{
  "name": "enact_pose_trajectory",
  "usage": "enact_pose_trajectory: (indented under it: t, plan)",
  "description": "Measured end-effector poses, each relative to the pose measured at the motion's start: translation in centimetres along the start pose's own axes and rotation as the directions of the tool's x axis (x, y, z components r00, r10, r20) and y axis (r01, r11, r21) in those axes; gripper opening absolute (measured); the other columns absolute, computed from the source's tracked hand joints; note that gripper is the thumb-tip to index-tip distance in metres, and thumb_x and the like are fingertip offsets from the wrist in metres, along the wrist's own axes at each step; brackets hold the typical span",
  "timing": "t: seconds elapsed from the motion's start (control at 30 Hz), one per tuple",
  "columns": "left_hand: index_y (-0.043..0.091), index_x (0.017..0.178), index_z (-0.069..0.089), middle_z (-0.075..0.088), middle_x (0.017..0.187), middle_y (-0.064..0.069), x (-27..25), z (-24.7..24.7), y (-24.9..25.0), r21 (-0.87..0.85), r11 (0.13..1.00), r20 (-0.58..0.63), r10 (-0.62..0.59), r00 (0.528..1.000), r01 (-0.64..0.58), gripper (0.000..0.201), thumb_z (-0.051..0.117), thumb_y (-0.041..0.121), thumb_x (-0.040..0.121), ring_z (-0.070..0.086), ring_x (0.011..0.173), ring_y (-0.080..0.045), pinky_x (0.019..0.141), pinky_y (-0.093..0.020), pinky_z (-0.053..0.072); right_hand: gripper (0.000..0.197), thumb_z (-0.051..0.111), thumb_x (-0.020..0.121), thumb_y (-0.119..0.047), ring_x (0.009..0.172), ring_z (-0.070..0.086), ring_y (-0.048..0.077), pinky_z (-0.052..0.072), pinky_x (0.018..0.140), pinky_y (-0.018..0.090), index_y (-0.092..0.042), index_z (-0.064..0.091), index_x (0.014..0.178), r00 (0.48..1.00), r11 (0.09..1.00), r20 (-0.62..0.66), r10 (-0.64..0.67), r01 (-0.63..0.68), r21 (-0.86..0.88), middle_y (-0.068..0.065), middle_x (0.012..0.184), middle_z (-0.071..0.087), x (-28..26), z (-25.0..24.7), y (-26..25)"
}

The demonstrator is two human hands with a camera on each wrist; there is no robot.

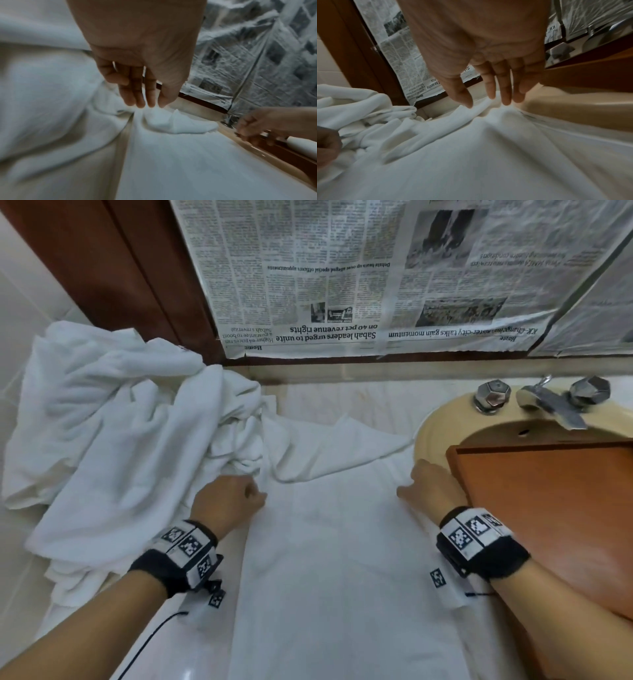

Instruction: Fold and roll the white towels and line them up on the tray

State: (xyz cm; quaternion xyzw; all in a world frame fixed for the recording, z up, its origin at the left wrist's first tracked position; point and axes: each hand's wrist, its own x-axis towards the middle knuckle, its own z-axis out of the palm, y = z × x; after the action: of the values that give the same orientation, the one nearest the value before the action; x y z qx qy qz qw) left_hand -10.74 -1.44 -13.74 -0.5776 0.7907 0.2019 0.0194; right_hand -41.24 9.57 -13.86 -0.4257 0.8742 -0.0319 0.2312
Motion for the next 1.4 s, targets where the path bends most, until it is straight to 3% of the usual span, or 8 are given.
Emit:
enact_pose_trajectory:
  t: [0.23, 0.5, 0.63, 0.8, 0.97, 1.07, 1.17, 1.4]
  plan:
    - [0.023, 0.132, 0.054, 0.049, 0.137, 0.000, 8.0, -1.3, 3.1, 0.279, 0.823, 0.067, 0.498, 0.864, -0.496, 0.048, 0.063, 0.020, 0.086, 0.045, 0.122, -0.025, 0.090, -0.035, 0.044, 0.038, 0.055, 0.091, -0.024, 0.122, 0.042, 0.032, 0.041, 0.092, 0.038, -0.008, 0.052, 0.125, 0.990, 0.992, -0.097, -0.104, 0.110, 0.054, 0.012, 0.127, 0.051, 8.4, -1.4, -4.8]
    - [0.032, 0.146, 0.030, 0.038, 0.141, 0.004, 13.2, -3.0, 5.3, 0.557, 0.613, 0.508, 0.283, 0.814, -0.561, 0.068, 0.063, 0.025, 0.087, 0.046, 0.124, -0.022, 0.089, -0.035, 0.045, 0.071, 0.068, 0.080, -0.030, 0.122, 0.043, 0.031, 0.042, 0.102, 0.040, -0.034, 0.034, 0.142, 0.964, 0.981, 0.199, -0.175, 0.152, 0.123, 0.012, 0.129, 0.048, 14.9, 0.0, -6.9]
    - [0.022, 0.131, 0.048, 0.049, 0.128, -0.003, 14.7, -4.4, 6.3, 0.636, 0.494, 0.526, 0.285, 0.801, -0.593, 0.037, 0.049, 0.016, 0.094, 0.054, 0.116, -0.026, 0.078, -0.033, 0.041, 0.040, 0.068, 0.081, -0.011, 0.114, 0.052, 0.024, 0.043, 0.083, 0.024, -0.014, 0.060, 0.120, 0.949, 0.961, 0.166, -0.268, 0.250, 0.118, 0.009, 0.115, 0.060, 15.4, -0.9, -7.3]
    - [0.015, 0.100, 0.064, 0.066, 0.104, -0.006, 17.9, -8.6, 6.5, 0.360, 0.833, 0.133, 0.400, 0.907, -0.420, 0.016, 0.057, 0.018, 0.086, 0.062, 0.100, -0.029, 0.076, -0.033, 0.047, 0.010, 0.073, 0.080, -0.011, 0.057, 0.056, 0.017, 0.044, 0.056, 0.021, -0.011, 0.064, 0.076, 0.984, 0.916, 0.027, -0.178, 0.156, 0.370, 0.003, 0.074, 0.062, 15.8, -5.2, -6.3]
    - [0.013, 0.130, 0.051, 0.061, 0.121, -0.009, 19.6, -7.2, 6.5, -0.258, 0.960, -0.191, 0.058, 0.980, -0.107, 0.049, 0.064, 0.016, 0.083, 0.058, 0.111, -0.029, 0.093, -0.039, 0.047, 0.031, 0.058, 0.092, -0.013, 0.105, 0.062, 0.031, 0.048, 0.086, 0.031, -0.001, 0.060, 0.120, 0.983, 0.930, -0.084, 0.163, -0.125, 0.344, 0.016, 0.118, 0.063, 16.7, -7.4, -4.0]
    - [0.015, 0.141, 0.040, 0.039, 0.145, -0.009, 17.0, -3.9, 6.9, -0.278, 0.953, -0.132, 0.085, 0.988, -0.119, 0.065, 0.068, 0.025, 0.084, 0.045, 0.129, -0.028, 0.106, -0.039, 0.039, 0.047, 0.060, 0.089, -0.014, 0.119, 0.054, 0.032, 0.043, 0.090, 0.029, -0.007, 0.050, 0.135, 0.986, 0.928, -0.121, 0.119, -0.067, 0.367, 0.016, 0.134, 0.054, 14.3, -5.4, -3.9]
    - [0.024, 0.147, 0.031, 0.015, 0.160, -0.003, 13.7, -0.4, 6.6, 0.084, 0.969, 0.096, 0.222, 0.970, -0.230, 0.064, 0.058, 0.042, 0.092, 0.024, 0.143, -0.023, 0.113, -0.039, 0.027, 0.053, 0.059, 0.091, -0.027, 0.132, 0.042, 0.027, 0.036, 0.104, 0.033, -0.017, 0.045, 0.142, 0.993, 0.981, -0.057, -0.100, 0.108, 0.161, 0.008, 0.148, 0.040, 11.3, -2.2, -4.6]
    - [0.033, 0.153, -0.007, -0.019, 0.161, -0.002, 9.8, 4.0, 4.2, 0.432, 0.837, 0.370, 0.175, 0.912, -0.335, 0.080, 0.037, 0.063, 0.094, -0.007, 0.149, -0.023, 0.119, -0.043, 0.004, 0.064, 0.039, 0.094, -0.052, 0.147, -0.003, 0.029, 0.016, 0.113, 0.053, -0.038, 0.012, 0.150, 0.962, 0.934, 0.191, -0.197, 0.243, -0.262, 0.000, 0.161, -0.012, 9.8, 2.8, -3.4]
